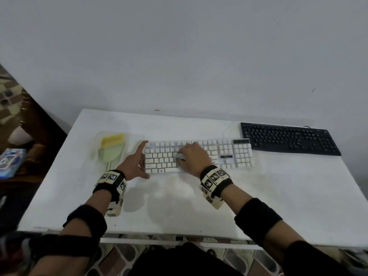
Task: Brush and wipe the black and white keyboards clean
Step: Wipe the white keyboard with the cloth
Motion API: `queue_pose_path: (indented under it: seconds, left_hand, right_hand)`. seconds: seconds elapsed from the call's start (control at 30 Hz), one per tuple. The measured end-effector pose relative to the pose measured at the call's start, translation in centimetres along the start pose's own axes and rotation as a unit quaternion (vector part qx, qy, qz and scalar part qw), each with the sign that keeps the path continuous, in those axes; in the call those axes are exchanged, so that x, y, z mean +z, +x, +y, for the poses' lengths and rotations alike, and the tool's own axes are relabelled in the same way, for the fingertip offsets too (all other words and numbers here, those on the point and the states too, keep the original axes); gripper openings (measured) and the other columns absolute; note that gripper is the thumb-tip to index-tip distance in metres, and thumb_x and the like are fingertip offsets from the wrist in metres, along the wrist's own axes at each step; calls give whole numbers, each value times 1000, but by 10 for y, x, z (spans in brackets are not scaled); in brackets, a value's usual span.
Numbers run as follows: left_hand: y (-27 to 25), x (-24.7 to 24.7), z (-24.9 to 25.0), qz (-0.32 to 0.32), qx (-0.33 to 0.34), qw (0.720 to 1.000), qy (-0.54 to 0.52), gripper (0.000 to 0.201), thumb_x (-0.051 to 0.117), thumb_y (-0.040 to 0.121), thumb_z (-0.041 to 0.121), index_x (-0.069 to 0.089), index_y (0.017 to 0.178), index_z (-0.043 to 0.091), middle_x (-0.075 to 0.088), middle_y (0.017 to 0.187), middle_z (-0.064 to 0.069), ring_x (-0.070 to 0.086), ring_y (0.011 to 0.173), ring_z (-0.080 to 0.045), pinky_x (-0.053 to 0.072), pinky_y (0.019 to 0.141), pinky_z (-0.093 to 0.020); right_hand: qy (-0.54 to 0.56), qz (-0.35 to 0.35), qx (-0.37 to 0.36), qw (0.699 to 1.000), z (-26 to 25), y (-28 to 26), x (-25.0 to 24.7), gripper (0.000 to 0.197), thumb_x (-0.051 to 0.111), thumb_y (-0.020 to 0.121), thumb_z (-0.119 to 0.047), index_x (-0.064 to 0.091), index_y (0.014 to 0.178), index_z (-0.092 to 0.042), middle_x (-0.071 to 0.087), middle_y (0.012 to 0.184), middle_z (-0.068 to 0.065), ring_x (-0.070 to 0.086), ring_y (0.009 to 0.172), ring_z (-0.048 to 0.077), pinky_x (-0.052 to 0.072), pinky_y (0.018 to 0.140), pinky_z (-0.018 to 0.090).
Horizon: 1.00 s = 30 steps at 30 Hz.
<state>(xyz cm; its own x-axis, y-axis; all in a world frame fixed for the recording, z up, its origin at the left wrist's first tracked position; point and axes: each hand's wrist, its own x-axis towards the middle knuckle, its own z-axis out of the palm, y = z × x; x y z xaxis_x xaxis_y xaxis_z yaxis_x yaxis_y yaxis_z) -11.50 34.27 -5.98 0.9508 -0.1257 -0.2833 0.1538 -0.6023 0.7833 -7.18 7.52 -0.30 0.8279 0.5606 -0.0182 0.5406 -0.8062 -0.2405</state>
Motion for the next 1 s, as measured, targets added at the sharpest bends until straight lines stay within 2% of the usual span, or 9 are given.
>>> queue_pose_path:
  seconds: [0.1, 0.2, 0.3, 0.37, 0.5, 0.6, 0.73, 0.9, 1.0]
  left_hand:
    - [-1, 1, 1, 5, -1, 1000, -1, 144, 94, 62, -5, 2, 162, 40, 66, 95, -9, 69, 79, -23, 61, 71, -30]
    - [-3, 1, 2, 8, 3, 1000, 9, 143, 94, 64, -4, -1, 161, 39, 65, 89, -8, 68, 78, -24, 61, 77, -37]
    - [-3, 1, 2, 9, 3, 1000, 21, 141, 93, 65, -4, -1, 162, 37, 66, 85, -5, 69, 75, -19, 58, 72, -28]
    - [-2, 1, 1, 8, 3, 1000, 11, 142, 92, 64, -6, -1, 163, 37, 68, 90, -6, 70, 75, -15, 57, 69, -23]
    - [-4, 0, 0, 4, 3, 1000, 3, 143, 92, 63, -8, -1, 163, 35, 67, 98, -4, 70, 80, -14, 57, 71, -22]
    - [-3, 0, 2, 3, 1, 1000, 19, 141, 93, 65, -2, -1, 163, 35, 63, 92, -2, 65, 77, -13, 51, 70, -18]
    - [-4, 0, 4, -3, -7, 999, 35, 139, 93, 68, 2, -4, 162, 34, 62, 93, 1, 64, 78, -11, 47, 65, -15]
    - [-1, -1, 0, -2, -8, 1000, 21, 141, 94, 65, 0, -2, 164, 34, 61, 91, -2, 61, 80, -15, 48, 73, -21]
    - [-1, -1, -2, -2, -6, 1000, 22, 141, 94, 66, 1, -3, 163, 33, 61, 90, 1, 61, 77, -12, 47, 72, -18]
  right_hand:
    - [8, -11, -54, 998, -53, 19, 19, 26, 55, 97, -35, 69, 104, -14, 64, 103, 6, 52, 103, 26, 51, 77, 41]
    - [-7, -28, -82, 996, -90, 34, 21, 27, 57, 98, -29, 68, 114, -11, 63, 113, 11, 49, 114, 31, 52, 81, 44]
    - [-36, -58, -78, 995, -95, 40, 21, 26, 57, 98, -26, 66, 116, -10, 63, 115, 11, 49, 118, 32, 51, 80, 43]
    - [-62, -67, -57, 994, -86, 34, 18, 26, 56, 99, -24, 64, 117, -7, 63, 116, 12, 49, 119, 32, 51, 82, 43]
    - [-112, -82, 6, 990, -74, 28, 9, 19, 52, 97, -10, 64, 110, -4, 65, 113, 14, 50, 119, 32, 51, 85, 43]
    - [-101, -70, -36, 992, -84, 34, 8, 20, 50, 98, -12, 63, 113, -4, 65, 111, 13, 51, 116, 32, 50, 81, 42]
    - [-70, -58, -109, 990, -102, 39, 17, 20, 58, 98, -22, 66, 113, -12, 65, 108, 8, 51, 113, 29, 47, 72, 39]
    - [-116, -79, -59, 988, -83, 36, 9, 19, 55, 98, -16, 65, 112, -8, 65, 109, 10, 54, 114, 30, 51, 78, 41]
    - [-146, -100, -38, 984, -81, 37, 1, 18, 51, 99, -11, 65, 111, -7, 66, 111, 11, 55, 113, 29, 50, 83, 41]
